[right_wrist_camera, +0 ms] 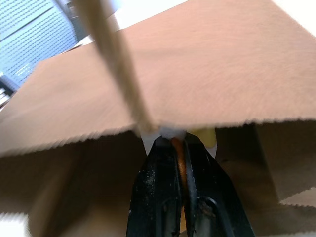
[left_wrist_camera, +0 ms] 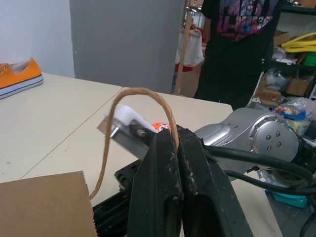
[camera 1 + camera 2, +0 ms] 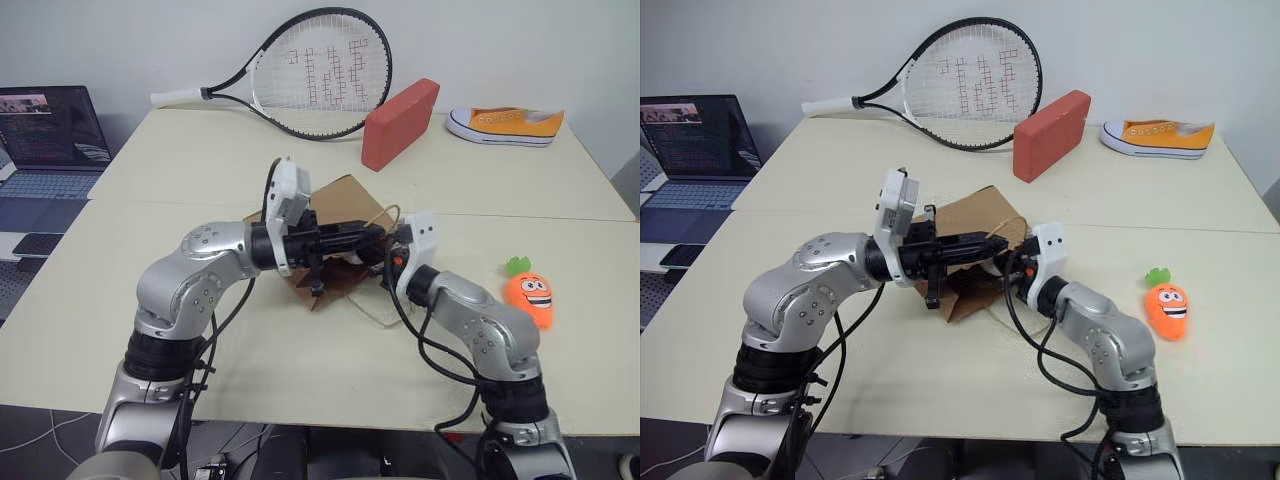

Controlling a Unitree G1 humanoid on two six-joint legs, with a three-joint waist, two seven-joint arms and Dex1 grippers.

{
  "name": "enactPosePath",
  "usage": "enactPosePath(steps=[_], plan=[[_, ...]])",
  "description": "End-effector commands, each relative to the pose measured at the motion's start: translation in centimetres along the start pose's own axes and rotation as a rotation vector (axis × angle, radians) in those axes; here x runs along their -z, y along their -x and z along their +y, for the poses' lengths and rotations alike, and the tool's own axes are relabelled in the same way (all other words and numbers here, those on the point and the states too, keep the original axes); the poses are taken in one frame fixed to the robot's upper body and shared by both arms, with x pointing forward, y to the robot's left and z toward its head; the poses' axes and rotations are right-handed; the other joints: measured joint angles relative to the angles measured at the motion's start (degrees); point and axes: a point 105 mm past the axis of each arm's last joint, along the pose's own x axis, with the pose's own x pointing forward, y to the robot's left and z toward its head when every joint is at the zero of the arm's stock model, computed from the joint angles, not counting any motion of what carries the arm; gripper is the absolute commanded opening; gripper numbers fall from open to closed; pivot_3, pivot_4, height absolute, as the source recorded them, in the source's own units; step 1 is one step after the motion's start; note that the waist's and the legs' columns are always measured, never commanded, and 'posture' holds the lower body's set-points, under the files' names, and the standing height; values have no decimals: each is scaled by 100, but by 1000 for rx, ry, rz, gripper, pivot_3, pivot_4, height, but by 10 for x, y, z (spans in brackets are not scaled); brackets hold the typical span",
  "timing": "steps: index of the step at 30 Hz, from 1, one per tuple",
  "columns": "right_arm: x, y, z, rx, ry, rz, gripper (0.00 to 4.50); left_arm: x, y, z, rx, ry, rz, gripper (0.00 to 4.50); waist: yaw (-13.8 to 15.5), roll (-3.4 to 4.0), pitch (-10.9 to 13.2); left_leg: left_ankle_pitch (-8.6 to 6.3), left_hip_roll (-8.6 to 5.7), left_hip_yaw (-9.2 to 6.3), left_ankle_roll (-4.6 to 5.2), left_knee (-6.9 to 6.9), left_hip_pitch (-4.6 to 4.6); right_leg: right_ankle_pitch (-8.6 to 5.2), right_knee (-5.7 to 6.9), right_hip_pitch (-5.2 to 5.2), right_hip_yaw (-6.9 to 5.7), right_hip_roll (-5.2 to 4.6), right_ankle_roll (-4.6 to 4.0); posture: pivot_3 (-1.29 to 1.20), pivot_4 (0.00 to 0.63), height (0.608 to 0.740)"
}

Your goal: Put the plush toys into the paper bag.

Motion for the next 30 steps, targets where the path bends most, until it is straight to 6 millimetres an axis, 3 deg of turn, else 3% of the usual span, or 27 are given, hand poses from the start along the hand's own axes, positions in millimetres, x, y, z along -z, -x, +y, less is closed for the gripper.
enactPosePath(steps=[1, 4, 15, 22, 26, 30], plan=[[-14, -6, -4, 56, 27, -73, 28, -8, -3, -10, 48, -28, -22, 0, 0, 0, 0, 0, 0, 0, 0, -1, 0, 0, 0, -1, 0, 0, 0, 0, 150, 740], [-15, -10, -9, 108, 53, -98, 636, -7, -2, -10, 45, -26, -18, 0, -2, 1, 0, 0, 0, 0, 0, -1, 0, 0, 0, -1, 1, 0, 0, 0, 150, 740], [-18, -1, -8, 89, 110, -104, 4479, -10, 4, 8, -55, -19, -45, 0, -2, 2, 1, 0, 1, 0, 0, -1, 0, 0, 1, -2, 0, 1, 0, 0, 150, 740], [-24, 27, -4, -3, 213, -29, 4479, -11, 1, 13, -70, 1, -71, 0, 5, 2, 1, 0, 0, -3, 0, -1, -4, 0, 0, -2, -1, 1, 0, 0, 150, 740], [-31, 59, 2, -98, 266, 36, 4479, -8, -2, 16, -77, 3, -70, 0, 7, 2, 1, 0, 0, -3, 0, -1, -4, -1, -1, -2, -1, 1, -1, 0, 150, 740], [-42, 93, -4, -125, 344, 72, 4479, -8, -3, 17, -76, 4, -74, 0, 20, 2, 2, 0, 0, -4, 0, 0, -8, -1, -4, -1, -3, 1, 0, 0, 150, 740]])
